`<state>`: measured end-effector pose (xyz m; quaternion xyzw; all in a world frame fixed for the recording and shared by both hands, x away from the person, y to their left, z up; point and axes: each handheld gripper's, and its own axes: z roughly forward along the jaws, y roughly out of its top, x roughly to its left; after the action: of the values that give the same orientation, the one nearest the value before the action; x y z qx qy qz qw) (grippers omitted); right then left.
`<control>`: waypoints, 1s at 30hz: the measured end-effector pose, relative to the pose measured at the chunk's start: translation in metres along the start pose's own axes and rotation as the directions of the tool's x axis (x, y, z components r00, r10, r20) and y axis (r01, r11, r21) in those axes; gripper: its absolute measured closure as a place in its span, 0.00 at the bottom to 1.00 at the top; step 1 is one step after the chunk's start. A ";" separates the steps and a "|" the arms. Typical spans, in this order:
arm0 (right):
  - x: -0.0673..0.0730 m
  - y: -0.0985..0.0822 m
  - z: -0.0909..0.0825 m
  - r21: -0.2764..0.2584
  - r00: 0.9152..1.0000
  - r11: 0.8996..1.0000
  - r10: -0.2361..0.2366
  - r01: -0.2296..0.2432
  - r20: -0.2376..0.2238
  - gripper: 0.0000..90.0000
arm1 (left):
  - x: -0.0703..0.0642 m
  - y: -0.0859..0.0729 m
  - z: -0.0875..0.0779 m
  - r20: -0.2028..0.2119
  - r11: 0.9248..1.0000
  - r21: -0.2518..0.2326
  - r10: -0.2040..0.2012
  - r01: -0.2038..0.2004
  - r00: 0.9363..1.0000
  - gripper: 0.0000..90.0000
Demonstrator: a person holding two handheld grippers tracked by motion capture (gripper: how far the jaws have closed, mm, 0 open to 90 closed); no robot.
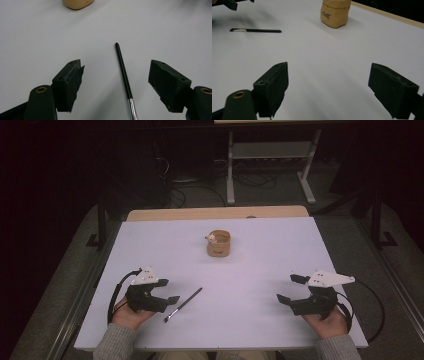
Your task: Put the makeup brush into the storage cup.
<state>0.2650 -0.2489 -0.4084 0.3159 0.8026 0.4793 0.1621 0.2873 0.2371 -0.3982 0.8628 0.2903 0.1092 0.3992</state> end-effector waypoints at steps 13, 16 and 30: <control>0.000 0.001 0.000 0.005 1.000 1.000 -0.003 0.003 0.000 0.18 | -0.009 0.006 0.016 0.022 0.996 0.088 0.019 -0.021 1.000 0.44; 0.000 0.001 0.001 0.011 1.000 1.000 -0.001 0.001 -0.002 0.18 | -0.009 0.006 0.019 0.024 0.994 0.109 0.017 -0.020 1.000 0.47; 0.001 0.002 0.002 0.011 1.000 1.000 -0.014 0.014 0.001 0.19 | -0.014 0.004 0.037 0.035 0.974 0.225 0.014 -0.021 0.999 0.63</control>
<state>0.2663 -0.2461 -0.4077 0.3116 0.8073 0.4736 0.1641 0.2932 0.2036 -0.4186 0.9067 0.2865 0.0647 0.3027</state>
